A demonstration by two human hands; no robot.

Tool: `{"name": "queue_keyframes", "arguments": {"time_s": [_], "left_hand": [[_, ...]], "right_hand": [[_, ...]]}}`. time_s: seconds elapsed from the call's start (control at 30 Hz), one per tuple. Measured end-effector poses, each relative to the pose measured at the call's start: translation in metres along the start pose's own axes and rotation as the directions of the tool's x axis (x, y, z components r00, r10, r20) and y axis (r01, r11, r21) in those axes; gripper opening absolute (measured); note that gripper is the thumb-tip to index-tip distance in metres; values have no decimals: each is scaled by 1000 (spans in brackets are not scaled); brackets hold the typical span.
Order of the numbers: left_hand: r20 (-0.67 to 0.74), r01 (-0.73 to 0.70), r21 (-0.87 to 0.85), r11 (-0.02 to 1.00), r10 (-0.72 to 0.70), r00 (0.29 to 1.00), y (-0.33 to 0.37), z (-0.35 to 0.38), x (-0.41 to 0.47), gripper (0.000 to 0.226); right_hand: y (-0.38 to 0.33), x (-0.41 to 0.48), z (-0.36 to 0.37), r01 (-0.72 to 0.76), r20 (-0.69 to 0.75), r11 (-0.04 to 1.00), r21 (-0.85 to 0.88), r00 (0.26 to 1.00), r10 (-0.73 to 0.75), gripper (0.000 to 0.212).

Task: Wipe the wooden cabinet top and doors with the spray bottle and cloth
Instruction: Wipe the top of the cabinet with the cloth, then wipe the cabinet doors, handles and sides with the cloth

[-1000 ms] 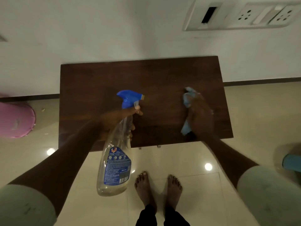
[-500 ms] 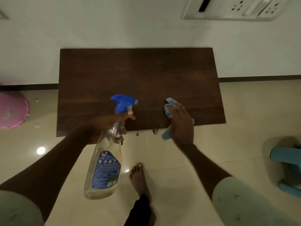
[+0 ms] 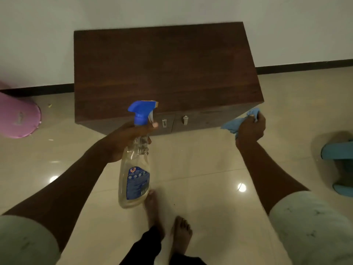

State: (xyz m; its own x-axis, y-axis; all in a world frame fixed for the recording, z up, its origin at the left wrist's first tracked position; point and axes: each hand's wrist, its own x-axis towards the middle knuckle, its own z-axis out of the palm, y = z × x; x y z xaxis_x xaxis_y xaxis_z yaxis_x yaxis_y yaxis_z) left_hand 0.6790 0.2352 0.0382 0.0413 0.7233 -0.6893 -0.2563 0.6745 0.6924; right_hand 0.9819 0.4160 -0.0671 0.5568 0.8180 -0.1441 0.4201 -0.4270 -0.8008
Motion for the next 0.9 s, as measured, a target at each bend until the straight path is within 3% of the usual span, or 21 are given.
{"name": "queue_keyframes", "arguments": {"time_s": [0.1, 0.27, 0.53, 0.63, 0.73, 0.9], "left_hand": [[-16, -28, 77, 997, 29, 999, -31, 8, -8, 45], [-21, 0, 43, 999, 1, 1000, -81, -20, -20, 54], [-105, -73, 132, 989, 87, 991, -135, -59, -28, 35], [-177, -122, 151, 981, 148, 973, -146, -65, -12, 24], [-212, -207, 222, 953, 255, 943, -163, -64, 16, 33], [-214, -392, 374, 841, 489, 846, -175, -31, 78, 30]], "right_hand": [[17, -50, 6, -87, 98, 992, 95, 992, 78, 32], [17, -115, 23, 117, 47, 979, 165, 991, -126, 32], [8, -182, 56, 285, 0, 923, 260, 955, -295, 27], [19, -196, 72, 394, 2, 871, 293, 911, -413, 30], [36, -196, 82, 519, -2, 800, 301, 839, -544, 29], [61, -169, 83, 682, -22, 673, 288, 707, -707, 28]]}}
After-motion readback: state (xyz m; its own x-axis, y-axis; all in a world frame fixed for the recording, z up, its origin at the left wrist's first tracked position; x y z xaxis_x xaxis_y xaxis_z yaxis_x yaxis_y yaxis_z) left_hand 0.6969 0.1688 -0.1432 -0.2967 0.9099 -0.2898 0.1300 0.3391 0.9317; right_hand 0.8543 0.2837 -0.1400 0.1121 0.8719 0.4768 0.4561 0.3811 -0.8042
